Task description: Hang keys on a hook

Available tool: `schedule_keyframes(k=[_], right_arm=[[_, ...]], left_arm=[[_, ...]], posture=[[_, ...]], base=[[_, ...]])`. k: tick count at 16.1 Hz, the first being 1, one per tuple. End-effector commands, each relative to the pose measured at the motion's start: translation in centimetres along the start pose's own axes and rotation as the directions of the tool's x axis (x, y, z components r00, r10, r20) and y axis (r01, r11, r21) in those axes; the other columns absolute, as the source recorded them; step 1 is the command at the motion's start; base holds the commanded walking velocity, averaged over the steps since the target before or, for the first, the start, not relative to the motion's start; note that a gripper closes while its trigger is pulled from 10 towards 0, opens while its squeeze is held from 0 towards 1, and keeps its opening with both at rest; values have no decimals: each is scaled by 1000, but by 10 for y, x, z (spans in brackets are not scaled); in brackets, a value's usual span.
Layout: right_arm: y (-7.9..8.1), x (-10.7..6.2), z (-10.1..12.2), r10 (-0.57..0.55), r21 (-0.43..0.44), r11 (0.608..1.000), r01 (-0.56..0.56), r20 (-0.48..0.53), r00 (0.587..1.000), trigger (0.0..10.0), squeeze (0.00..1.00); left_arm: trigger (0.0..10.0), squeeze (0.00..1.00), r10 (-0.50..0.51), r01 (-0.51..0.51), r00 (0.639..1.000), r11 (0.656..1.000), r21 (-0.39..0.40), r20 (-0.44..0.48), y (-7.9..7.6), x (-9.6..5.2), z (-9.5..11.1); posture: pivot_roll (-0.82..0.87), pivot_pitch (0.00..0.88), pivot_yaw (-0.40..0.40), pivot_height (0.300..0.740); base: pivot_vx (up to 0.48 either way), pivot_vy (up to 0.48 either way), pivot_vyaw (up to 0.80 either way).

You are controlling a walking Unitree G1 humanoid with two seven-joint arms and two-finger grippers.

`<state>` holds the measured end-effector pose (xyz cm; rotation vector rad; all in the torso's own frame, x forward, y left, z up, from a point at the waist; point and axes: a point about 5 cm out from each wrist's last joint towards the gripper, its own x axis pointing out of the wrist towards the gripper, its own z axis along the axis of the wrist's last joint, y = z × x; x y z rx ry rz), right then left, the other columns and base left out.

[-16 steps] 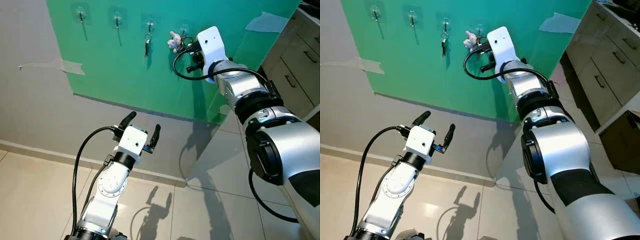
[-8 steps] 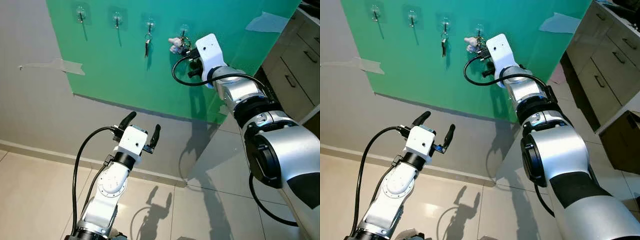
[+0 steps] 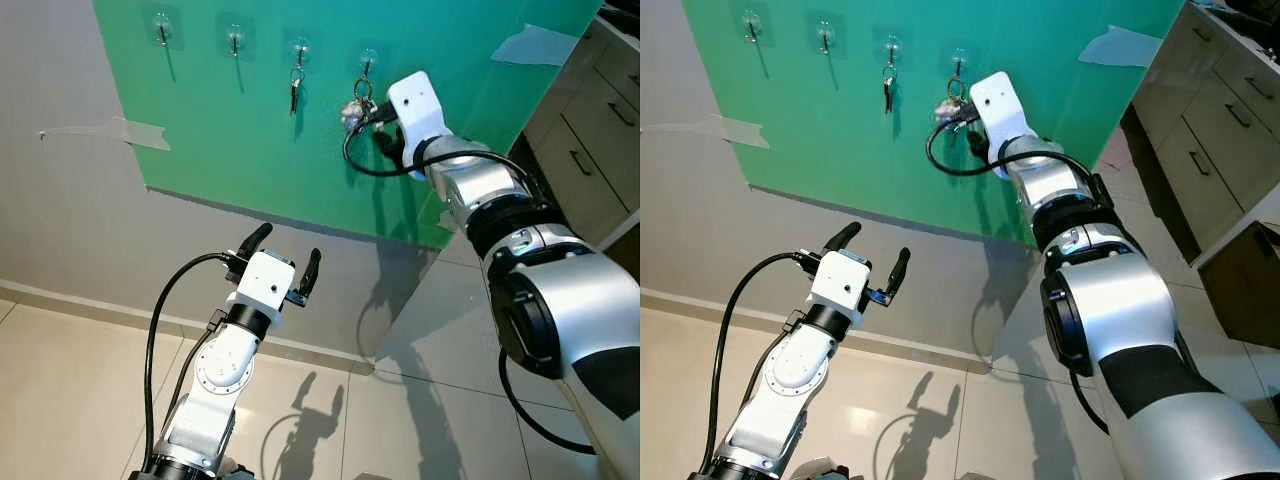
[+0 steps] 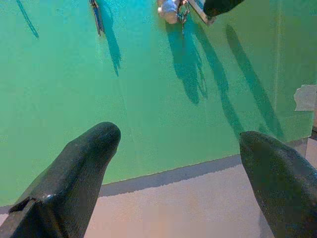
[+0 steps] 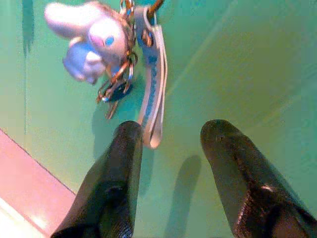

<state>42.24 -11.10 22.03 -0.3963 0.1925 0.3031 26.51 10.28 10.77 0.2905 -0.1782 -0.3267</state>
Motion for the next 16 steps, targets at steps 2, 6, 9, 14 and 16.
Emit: schedule_keyframes(k=[2, 6, 9, 14, 16], right_arm=[[-3, -1, -8, -10, -4, 1000, 10, -27, 1000, 10000, 0], [-3, -1, -16, -7, 4, 1000, 8, -48, 999, 10000, 0], [-1, -2, -33, -4, 31, 999, 7, -92, 996, 10000, 0], [4, -9, -80, 3, 139, 990, 26, -205, 979, 10000, 0], [7, -13, -99, 5, 209, 977, 45, -233, 972, 10000, 0]], left_arm=[[10000, 0, -14, 14, 1000, 1000, 0, 14, -6, 1, 5], [10000, 0, -12, 12, 1000, 1000, -1, 13, -7, 3, 5], [10000, 0, -5, 5, 1000, 1000, -3, 3, -5, 3, 3], [10000, 0, 15, -16, 999, 999, -27, -32, 3, 2, -4], [10000, 0, 20, -22, 999, 999, -38, -51, 6, 4, -8]], posture=[[18, 0, -147, 740], [13, 0, -151, 740], [10, 0, -153, 740], [5, 0, -150, 740], [3, 0, -146, 740]], base=[[0, 0, 0], [0, 0, 0], [0, 0, 0], [0, 0, 0], [0, 0, 0]])
